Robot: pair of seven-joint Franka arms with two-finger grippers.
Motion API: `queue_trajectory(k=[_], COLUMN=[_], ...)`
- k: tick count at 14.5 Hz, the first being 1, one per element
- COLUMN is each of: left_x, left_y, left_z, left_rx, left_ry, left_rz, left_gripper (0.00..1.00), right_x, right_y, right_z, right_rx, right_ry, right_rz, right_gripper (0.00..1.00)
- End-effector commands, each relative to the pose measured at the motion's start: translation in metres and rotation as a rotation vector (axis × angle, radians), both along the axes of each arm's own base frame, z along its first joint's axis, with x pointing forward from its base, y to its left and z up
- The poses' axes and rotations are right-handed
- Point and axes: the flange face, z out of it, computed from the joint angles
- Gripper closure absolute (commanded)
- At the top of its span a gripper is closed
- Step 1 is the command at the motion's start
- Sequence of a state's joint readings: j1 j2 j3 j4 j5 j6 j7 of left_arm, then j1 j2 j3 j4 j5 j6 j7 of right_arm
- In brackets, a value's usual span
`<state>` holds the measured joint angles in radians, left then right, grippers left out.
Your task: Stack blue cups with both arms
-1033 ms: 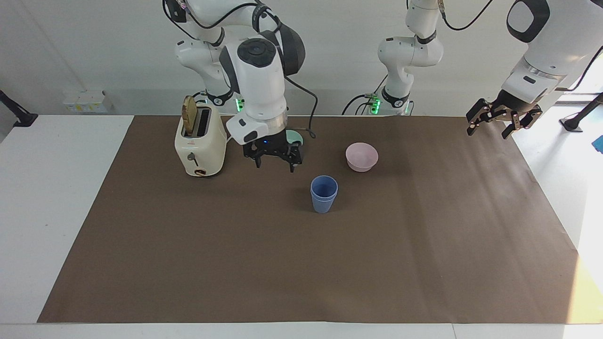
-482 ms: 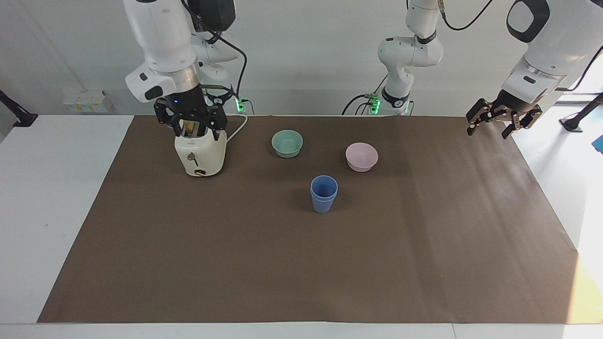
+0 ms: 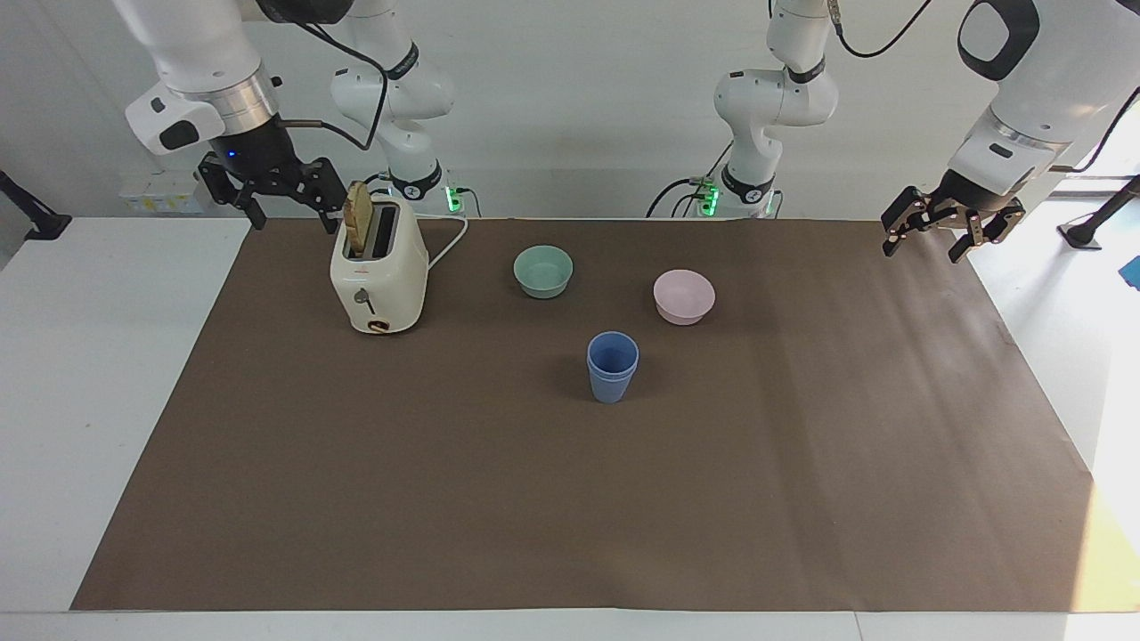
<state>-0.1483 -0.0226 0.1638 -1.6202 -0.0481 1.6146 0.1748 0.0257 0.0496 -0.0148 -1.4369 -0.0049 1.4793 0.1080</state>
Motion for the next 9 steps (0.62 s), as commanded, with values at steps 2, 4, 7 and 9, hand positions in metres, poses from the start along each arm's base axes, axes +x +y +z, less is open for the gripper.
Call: queue_trajectory(k=[2, 4, 7, 9], left_x=[0.0, -0.0003, 0.0008, 0.0008], left_y=[0.0033, 0.0034, 0.0033, 0.0033], left_z=[0.0033, 0.0031, 0.004, 0.004], left_rx=[0.018, 0.019, 0.018, 0.018], left_ry=[-0.002, 0.001, -0.01, -0.01], left_rz=[0.008, 0.008, 0.009, 0.01], left_gripper=[0.0, 0.0, 0.0, 0.0], right_x=[-0.0017, 0.0003, 0.0002, 0.0007], right_y=[0.0142, 0.016, 0.0157, 0.0154], right_z=[-0.0068, -0.007, -0.0071, -0.008], right_rx=[0.018, 0.019, 0.016, 0.013], right_ry=[-0.049, -0.062, -0.06, -0.059], right_rz=[-0.005, -0.008, -0.013, -0.011], right_gripper=[0.0, 0.0, 0.0, 0.0])
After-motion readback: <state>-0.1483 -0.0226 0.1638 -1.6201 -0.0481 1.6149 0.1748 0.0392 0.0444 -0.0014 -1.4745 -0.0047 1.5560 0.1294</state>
